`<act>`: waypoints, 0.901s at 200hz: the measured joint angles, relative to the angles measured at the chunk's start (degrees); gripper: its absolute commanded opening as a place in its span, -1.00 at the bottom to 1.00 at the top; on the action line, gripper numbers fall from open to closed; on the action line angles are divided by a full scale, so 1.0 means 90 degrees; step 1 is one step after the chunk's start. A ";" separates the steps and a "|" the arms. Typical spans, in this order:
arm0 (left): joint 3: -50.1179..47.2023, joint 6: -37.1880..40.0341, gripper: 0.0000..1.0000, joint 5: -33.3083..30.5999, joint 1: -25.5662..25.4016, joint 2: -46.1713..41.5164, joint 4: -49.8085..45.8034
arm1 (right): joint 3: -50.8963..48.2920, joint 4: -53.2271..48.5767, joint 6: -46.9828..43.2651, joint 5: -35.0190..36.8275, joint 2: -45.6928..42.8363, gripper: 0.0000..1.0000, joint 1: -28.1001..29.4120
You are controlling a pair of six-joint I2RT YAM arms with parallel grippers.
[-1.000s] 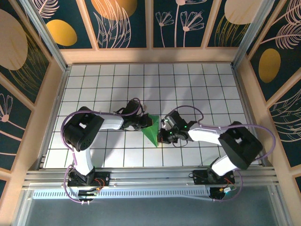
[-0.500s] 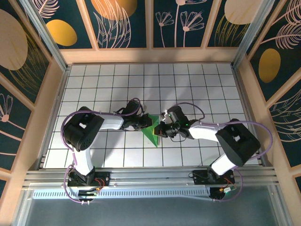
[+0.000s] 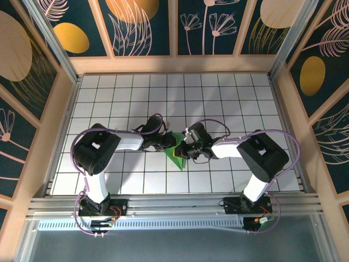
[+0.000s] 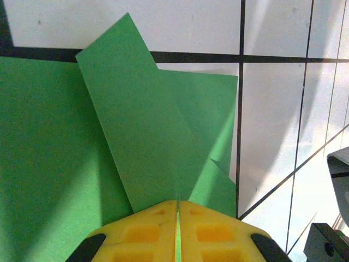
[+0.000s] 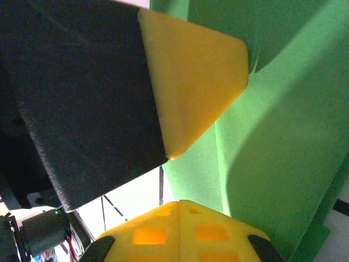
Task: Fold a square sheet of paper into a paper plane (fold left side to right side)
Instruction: Fourth fold the wing at the center of the table.
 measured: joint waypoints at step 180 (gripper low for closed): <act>0.0092 -0.0092 -0.81 0.0053 -0.0007 0.0058 -0.0136 | -0.0325 0.0134 -0.0007 0.0211 0.0000 -1.00 0.0294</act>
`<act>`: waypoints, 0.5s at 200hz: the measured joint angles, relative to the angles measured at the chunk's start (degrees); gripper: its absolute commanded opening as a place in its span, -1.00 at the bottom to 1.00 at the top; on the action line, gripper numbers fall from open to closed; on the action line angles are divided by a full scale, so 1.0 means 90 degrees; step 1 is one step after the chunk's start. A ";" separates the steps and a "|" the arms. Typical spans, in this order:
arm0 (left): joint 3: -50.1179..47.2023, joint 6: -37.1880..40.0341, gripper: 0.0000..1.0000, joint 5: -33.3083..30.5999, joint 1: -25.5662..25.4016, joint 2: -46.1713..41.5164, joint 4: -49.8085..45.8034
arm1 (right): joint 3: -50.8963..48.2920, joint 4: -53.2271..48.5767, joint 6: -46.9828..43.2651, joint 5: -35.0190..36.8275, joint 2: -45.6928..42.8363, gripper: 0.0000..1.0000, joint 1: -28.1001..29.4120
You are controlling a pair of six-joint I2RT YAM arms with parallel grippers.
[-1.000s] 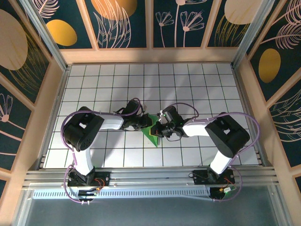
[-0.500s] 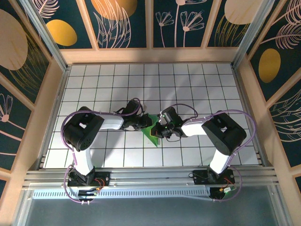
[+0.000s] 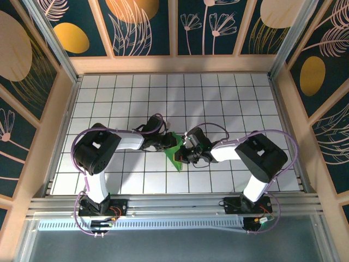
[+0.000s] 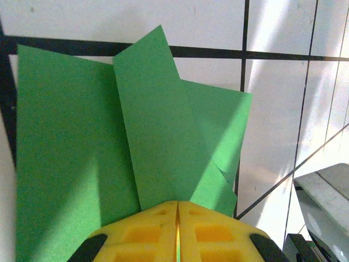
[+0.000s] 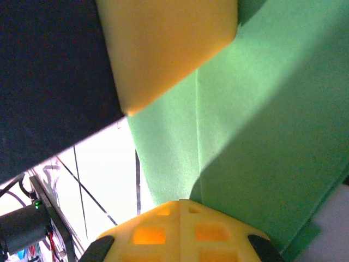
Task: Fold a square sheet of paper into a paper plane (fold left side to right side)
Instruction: Fourth fold the wing at the center of the table.
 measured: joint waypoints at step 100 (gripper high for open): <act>0.0039 -0.0032 -0.81 0.0000 -0.0005 0.0015 -0.0073 | -0.0435 -0.0141 0.0131 0.0036 -0.0469 -1.00 0.0180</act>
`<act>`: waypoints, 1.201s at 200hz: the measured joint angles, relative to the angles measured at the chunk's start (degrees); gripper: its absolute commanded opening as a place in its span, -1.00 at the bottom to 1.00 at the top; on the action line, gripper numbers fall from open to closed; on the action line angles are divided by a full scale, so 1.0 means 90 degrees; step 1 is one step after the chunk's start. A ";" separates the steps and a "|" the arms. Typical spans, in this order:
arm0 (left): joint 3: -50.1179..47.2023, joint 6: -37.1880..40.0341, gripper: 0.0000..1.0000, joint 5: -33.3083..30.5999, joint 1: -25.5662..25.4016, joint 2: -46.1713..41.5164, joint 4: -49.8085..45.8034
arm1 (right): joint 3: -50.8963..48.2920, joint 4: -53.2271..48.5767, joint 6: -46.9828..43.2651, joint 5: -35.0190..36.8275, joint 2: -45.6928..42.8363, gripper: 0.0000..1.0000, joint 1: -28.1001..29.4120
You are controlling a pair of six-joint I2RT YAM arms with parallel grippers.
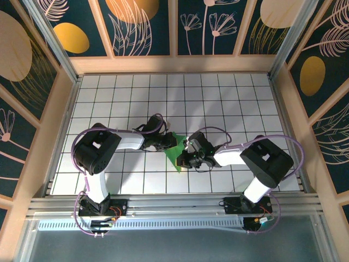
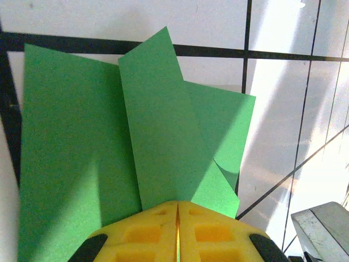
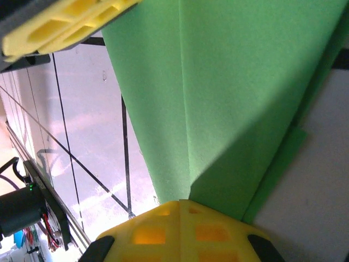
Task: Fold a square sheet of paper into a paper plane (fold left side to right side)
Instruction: Fourth fold the wing at the center of the table.
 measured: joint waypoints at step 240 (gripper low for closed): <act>0.0036 0.0000 -0.83 -0.0007 0.0000 0.0017 -0.0039 | -0.0228 -0.0119 0.0481 -0.0287 -0.0221 -1.00 0.0146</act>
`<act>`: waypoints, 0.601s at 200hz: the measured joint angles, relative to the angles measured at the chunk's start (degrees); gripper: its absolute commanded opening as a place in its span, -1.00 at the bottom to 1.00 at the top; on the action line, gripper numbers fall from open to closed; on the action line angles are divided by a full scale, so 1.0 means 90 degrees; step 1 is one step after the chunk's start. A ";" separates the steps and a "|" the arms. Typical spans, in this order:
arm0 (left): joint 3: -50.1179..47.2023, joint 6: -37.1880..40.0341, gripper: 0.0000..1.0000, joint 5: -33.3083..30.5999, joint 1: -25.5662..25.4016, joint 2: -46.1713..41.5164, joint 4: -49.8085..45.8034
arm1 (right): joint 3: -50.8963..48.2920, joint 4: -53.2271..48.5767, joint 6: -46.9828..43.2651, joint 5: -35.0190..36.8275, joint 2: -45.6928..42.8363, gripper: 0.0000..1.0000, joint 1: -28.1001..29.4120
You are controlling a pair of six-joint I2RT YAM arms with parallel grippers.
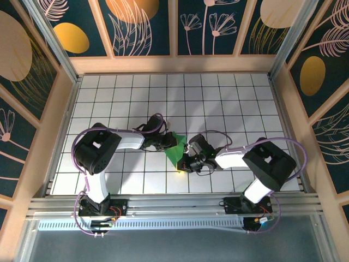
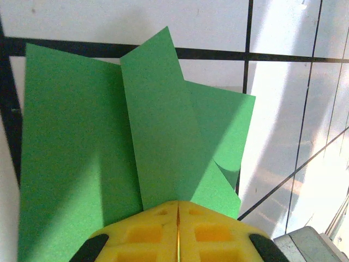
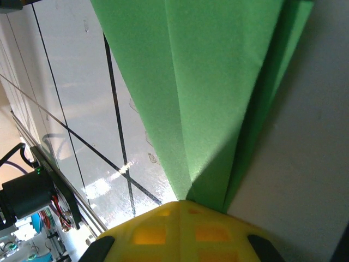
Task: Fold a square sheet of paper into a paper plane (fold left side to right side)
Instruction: Fourth fold the wing at the center of the table.
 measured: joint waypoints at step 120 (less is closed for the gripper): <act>0.0002 -0.0002 -0.83 0.0000 0.0000 0.0005 0.0000 | -0.0372 0.0483 0.0049 0.0007 -0.0126 -1.00 0.0100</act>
